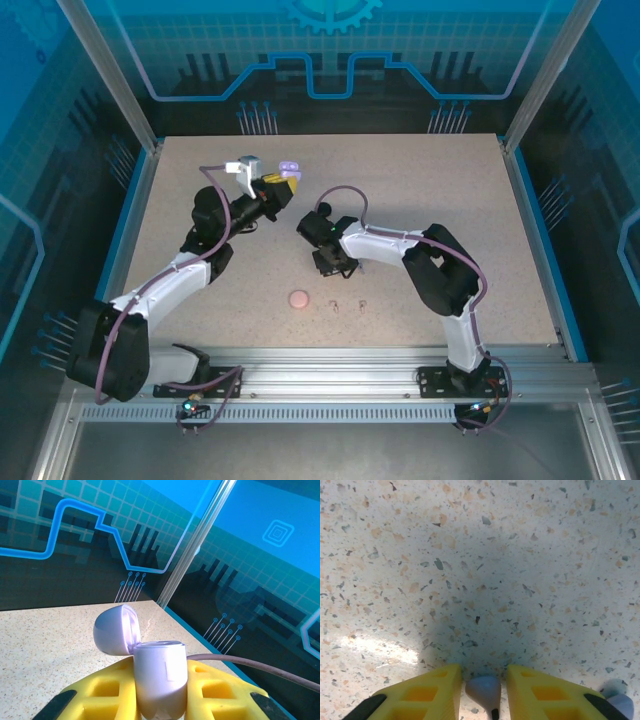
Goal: Insert the wireless bluetooth earbuds into the charging case
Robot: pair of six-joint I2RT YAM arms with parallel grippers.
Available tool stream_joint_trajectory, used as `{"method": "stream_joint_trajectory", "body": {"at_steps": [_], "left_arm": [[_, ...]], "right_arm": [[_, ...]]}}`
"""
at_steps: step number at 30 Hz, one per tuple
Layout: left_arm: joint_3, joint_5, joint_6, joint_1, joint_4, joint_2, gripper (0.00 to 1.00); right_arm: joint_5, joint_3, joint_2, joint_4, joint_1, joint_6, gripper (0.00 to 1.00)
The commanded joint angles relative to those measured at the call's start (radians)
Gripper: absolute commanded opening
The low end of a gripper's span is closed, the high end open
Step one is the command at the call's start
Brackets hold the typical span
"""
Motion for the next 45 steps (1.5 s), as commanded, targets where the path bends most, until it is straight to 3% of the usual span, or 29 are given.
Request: {"method": "stream_joint_trajectory", "body": {"at_steps": [1,14,29,35,45], "left_arm": [[0.013,0.017,-0.009,0.004,0.041,0.012,0.0],[0.003,0.029,-0.006,0.003,0.09,0.034,0.0],[-0.003,0.095,0.047,-0.003,0.364,0.145,0.0],[-0.007,0.103,0.169,-0.048,0.413,0.156,0.0],[0.008,-0.002,0.413,-0.147,0.368,0.144,0.0]], "right_arm": [[-0.01,-0.025,0.009,-0.06,0.027,0.0,0.25],[0.019,-0.031,-0.114,-0.066,-0.001,-0.016,0.2],[-0.093,0.158,-0.392,-0.079,-0.221,-0.116,0.2],[-0.167,0.263,-0.433,-0.041,-0.261,-0.128,0.2],[-0.254,0.304,-0.516,0.087,-0.264,-0.126,0.2]]}}
